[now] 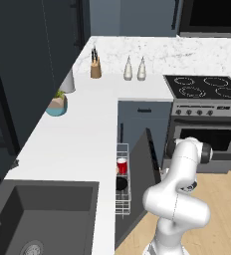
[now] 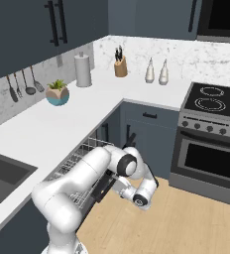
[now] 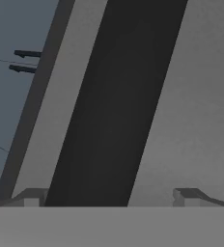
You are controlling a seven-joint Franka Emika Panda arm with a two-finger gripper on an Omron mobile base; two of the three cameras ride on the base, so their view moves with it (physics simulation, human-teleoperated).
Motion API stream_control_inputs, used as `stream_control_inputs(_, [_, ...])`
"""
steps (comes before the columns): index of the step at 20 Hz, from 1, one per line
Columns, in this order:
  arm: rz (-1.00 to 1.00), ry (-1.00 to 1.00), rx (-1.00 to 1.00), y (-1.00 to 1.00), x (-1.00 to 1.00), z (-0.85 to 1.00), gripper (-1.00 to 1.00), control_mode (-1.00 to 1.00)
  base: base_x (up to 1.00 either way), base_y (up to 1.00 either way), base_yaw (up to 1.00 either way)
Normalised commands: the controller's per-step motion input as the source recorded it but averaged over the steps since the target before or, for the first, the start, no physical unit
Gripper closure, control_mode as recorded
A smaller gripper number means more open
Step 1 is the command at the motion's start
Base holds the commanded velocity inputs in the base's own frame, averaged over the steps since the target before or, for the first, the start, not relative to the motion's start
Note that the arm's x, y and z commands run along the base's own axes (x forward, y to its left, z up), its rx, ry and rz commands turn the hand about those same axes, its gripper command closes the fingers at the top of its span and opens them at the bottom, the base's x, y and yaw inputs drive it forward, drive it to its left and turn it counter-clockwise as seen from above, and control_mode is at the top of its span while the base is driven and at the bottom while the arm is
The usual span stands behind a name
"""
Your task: Pick up the cup and bowl from the counter, place them in the dishwasher, and close the dishwasher door.
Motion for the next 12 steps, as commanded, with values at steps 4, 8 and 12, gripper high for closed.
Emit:
stream_control_inputs(4, [-0.17, 0.02, -0.04, 1.0, -0.18, 0.0, -1.0, -1.0, 0.0, 0.0, 0.0])
stream_control_inputs(8, [-0.23, 0.04, -0.13, 1.0, -0.18, 0.0, -1.0, -1.0, 0.0, 0.0, 0.0])
stream_control_inputs(12, [-0.24, 0.09, -0.16, 1.0, -0.21, 0.0, -1.0, -1.0, 0.0, 0.0, 0.0])
